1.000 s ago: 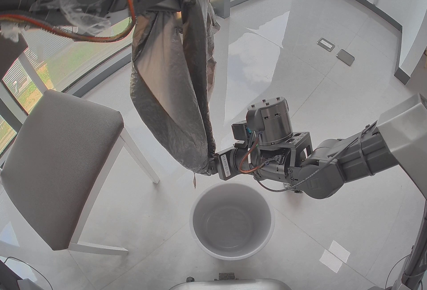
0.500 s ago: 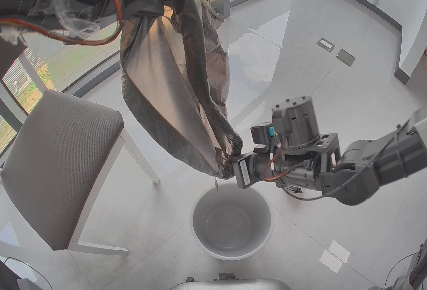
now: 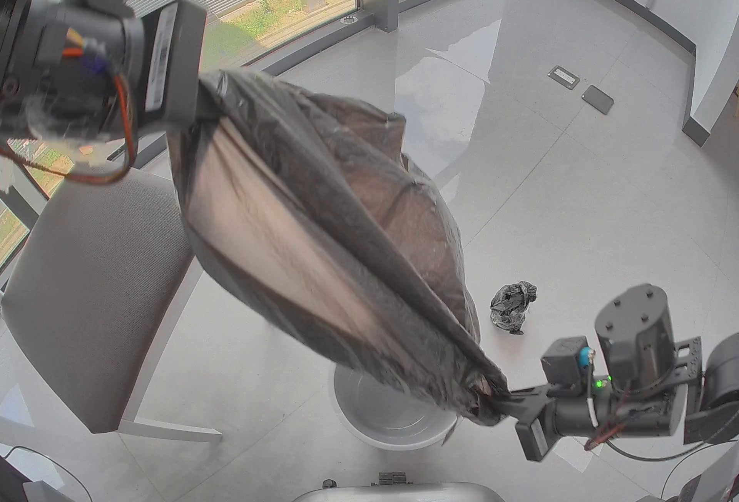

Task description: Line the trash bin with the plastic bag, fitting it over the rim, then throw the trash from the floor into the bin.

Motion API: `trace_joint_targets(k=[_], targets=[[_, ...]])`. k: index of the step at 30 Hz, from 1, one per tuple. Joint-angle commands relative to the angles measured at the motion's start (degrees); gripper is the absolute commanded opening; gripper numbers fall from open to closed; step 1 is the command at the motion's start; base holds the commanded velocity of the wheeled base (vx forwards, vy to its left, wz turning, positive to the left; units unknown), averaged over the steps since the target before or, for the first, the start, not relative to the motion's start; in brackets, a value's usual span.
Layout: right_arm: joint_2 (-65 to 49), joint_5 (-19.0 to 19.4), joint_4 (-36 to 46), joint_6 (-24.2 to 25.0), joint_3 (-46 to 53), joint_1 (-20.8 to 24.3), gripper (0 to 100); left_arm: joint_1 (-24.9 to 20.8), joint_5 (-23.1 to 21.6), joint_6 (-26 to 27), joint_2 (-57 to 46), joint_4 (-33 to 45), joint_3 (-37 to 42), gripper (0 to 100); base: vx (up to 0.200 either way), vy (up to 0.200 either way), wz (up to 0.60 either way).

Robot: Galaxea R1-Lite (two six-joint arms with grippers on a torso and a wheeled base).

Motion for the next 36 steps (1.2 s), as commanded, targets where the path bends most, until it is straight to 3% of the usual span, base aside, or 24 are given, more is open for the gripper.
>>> trace_joint_targets(k=[1,8,16,24,36], targets=[[-7.48,-0.48,-0.02,0.30,8.63,5.06,0,-4.18,0.06,-3.07,-8.45,3.30,19.32,0,0.000,0.000,0.00],[0.34,-2.06,-1.25,0.83,8.54,6.03,0,-8.23,-0.03,-6.14,-7.74,2.95,25.64,0,0.000,0.000,0.00],[10.89,-1.54,-8.80,0.74,7.93,5.33,0,-9.37,-1.70,-7.20,-2.03,2.51,25.91,0,0.000,0.000,0.00],[16.52,-0.04,-11.18,0.74,8.37,4.01,0,-8.58,-6.62,-7.37,5.79,-3.38,26.00,0,0.000,0.000,0.00],[22.23,0.40,-15.75,0.13,12.85,-1.88,0,-3.13,-14.45,-6.94,19.33,-13.31,24.50,0,0.000,0.000,0.00]])
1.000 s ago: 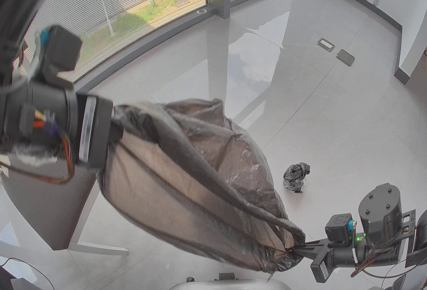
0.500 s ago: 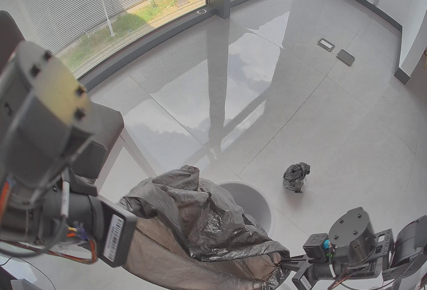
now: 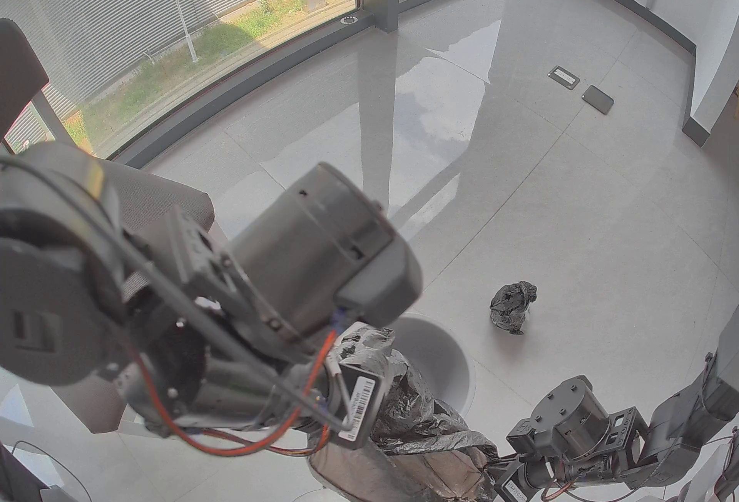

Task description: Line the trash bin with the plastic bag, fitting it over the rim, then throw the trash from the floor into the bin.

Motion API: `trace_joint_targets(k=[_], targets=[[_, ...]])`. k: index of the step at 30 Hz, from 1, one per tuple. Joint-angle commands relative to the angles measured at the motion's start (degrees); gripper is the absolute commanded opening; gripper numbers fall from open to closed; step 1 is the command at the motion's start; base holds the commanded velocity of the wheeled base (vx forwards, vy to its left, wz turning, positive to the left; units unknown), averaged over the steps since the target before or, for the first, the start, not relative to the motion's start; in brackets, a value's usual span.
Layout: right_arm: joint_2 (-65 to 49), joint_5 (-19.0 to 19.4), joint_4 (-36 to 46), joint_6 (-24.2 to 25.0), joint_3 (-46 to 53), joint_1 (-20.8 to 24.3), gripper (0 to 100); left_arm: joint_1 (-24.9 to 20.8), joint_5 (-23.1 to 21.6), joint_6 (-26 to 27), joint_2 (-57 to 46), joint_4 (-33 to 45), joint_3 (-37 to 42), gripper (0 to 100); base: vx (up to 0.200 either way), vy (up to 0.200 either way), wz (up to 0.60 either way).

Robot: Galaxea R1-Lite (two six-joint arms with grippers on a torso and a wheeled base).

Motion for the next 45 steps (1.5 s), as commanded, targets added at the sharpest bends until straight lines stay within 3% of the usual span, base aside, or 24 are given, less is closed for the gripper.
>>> trace_joint_targets(k=[1,6,13,21,24,28,29,35,45], targets=[[2.07,0.04,-2.29,-0.62,3.61,-3.68,0,1.94,-2.41,0.01,7.46,-1.25,-2.13,0,0.000,0.000,0.00],[-0.30,0.04,-4.84,-0.36,7.92,-6.49,0,3.09,-5.39,-0.16,10.71,-1.34,-5.56,0,0.000,0.000,0.00],[-1.00,-0.04,-6.78,-0.09,10.55,-6.84,0,6.34,-8.12,-0.25,14.75,-1.43,-8.98,0,0.000,0.000,0.00],[1.02,-0.57,-11.35,-0.09,5.37,-8.07,0,14.69,-9.26,-0.25,15.19,-5.30,-8.72,0,0.000,0.000,0.00],[1.55,-0.75,-11.61,-0.44,2.03,-12.03,0,19.43,-9.26,-0.16,14.84,-7.93,-8.72,0,0.000,0.000,0.00],[1.99,-0.75,-11.61,-0.80,0.36,-15.01,0,21.54,-9.17,-0.16,14.58,-8.20,-8.10,0,0.000,0.000,0.00],[2.78,-0.75,-11.61,-1.06,-1.66,-17.83,0,22.60,-9.35,-0.16,13.96,-8.28,-6.35,0,0.000,0.000,0.00],[3.83,-0.75,-11.26,-1.32,-5.88,-19.94,0,24.00,-10.14,-0.25,13.96,-9.60,-1.07,0,0.000,0.000,0.00],[8.84,-0.75,-10.73,-1.50,-13.27,-18.88,0,22.77,-10.32,-0.25,13.17,-14.00,4.73,0,0.000,0.000,0.00]])
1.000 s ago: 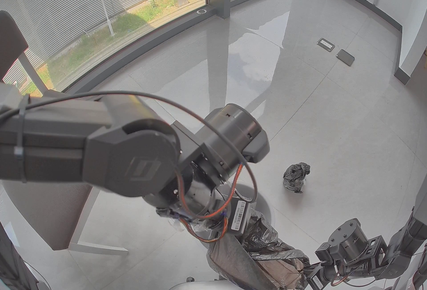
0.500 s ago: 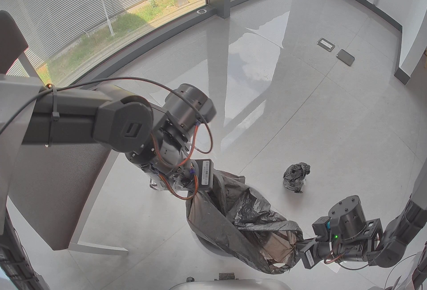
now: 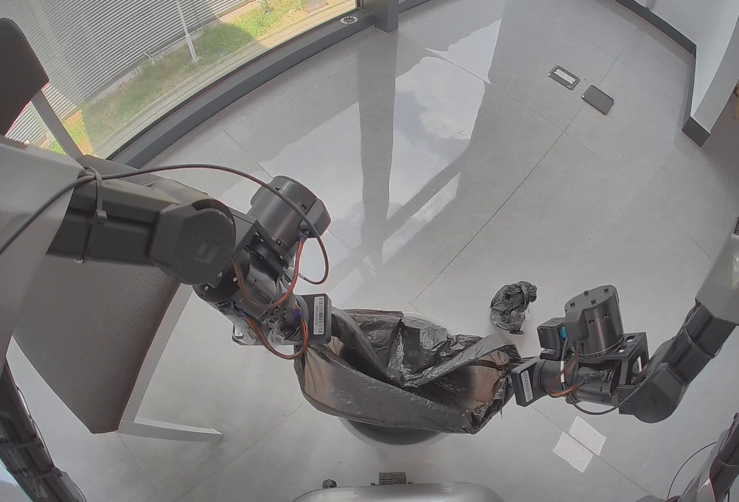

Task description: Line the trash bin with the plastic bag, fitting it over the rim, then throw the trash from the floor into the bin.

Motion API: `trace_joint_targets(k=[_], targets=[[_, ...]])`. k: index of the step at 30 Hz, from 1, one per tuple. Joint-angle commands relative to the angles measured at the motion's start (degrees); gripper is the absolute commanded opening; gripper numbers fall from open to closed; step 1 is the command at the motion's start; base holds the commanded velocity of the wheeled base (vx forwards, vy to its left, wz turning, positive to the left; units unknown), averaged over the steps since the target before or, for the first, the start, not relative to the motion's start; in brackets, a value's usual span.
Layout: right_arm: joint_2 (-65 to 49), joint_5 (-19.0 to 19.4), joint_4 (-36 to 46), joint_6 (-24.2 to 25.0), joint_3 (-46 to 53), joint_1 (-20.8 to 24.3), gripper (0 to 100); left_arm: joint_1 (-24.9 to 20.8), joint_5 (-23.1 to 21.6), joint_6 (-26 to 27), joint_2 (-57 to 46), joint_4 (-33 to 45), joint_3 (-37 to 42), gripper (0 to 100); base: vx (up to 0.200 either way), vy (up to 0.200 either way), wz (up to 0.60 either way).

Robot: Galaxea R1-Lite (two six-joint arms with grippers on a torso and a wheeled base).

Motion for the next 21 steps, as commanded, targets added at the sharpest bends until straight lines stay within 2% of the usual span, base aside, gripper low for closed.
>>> trace_joint_targets(k=[1,11,21], targets=[[4.57,0.01,0.46,-0.57,-3.21,1.31,0,-1.43,0.15,-0.12,-0.77,-0.37,3.71,0,0.000,0.000,0.00],[8.88,0.01,0.46,-0.75,-3.39,1.75,0,-5.12,0.58,-1.62,0.63,-3.80,5.91,0,0.000,0.000,0.00],[10.19,0.01,0.38,-1.98,-2.07,1.40,0,-3.37,2.43,-1.00,-0.16,-3.01,7.14,0,0.000,0.000,0.00]])
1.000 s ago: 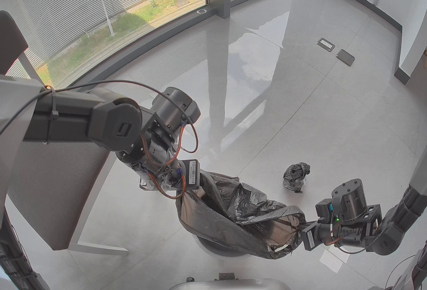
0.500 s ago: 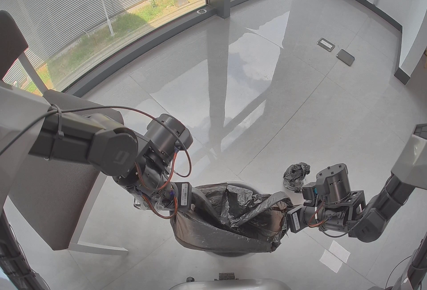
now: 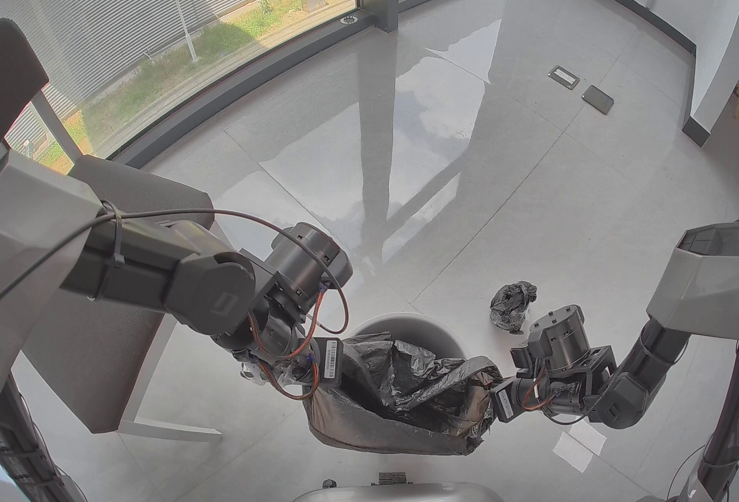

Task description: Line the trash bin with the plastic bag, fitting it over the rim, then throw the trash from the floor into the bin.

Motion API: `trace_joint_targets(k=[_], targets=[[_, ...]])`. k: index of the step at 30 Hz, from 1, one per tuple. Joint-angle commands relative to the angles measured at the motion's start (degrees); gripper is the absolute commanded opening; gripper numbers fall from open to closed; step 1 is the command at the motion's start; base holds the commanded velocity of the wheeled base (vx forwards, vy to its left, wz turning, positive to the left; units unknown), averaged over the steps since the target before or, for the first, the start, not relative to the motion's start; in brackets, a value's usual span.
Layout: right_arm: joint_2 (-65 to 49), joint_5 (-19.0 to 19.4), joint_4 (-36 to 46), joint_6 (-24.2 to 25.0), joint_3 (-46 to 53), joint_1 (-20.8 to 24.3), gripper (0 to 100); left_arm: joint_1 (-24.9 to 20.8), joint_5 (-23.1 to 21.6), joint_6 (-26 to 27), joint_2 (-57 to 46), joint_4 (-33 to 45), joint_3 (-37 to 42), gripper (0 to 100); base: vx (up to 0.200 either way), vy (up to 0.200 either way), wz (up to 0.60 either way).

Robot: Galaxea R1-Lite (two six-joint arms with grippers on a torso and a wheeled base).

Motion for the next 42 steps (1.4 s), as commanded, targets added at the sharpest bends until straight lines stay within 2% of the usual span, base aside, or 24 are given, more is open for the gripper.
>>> trace_joint_targets(k=[1,9,10,16,21,25,35,39,42], targets=[[2.27,0.01,-0.18,-0.03,-0.34,0.03,0,0.22,0.94,0.08,0.07,0.03,0.40,0,0.000,0.000,0.00],[4.03,-0.08,-0.70,-0.29,-0.34,-0.06,0,-2.50,1.99,0.08,0.59,-0.15,-0.04,0,0.000,0.000,0.00],[4.03,-0.08,-1.05,-0.29,-0.43,-0.15,100,-2.59,2.08,0.08,0.59,-0.15,-0.13,0,0.000,0.000,0.00],[3.59,-0.69,-2.81,-0.64,-2.80,-0.50,100,-3.21,4.19,0.08,0.59,0.12,0.40,0,0.000,0.000,0.00],[2.54,-1.13,-4.13,-3.63,-5.18,0.03,100,-2.94,4.63,0.00,1.12,-0.06,-0.13,0,0.000,0.000,0.00],[2.45,-0.87,-6.42,-6.01,-6.50,1.87,100,-2.24,4.98,0.08,1.91,-0.41,-0.66,0,0.000,0.000,0.00],[3.15,0.01,-6.42,-6.27,-6.23,6.88,100,-0.74,5.07,0.00,3.32,-0.41,-3.03,0,0.000,0.000,0.00],[3.15,0.19,-6.42,-7.41,-5.00,7.41,100,-0.66,5.07,0.00,3.41,-0.41,-2.85,0,0.000,0.000,0.00],[3.41,1.68,-6.50,-9.52,-4.74,7.50,100,-0.13,5.33,0.00,3.76,-0.50,-2.94,0,0.000,0.000,0.00]])
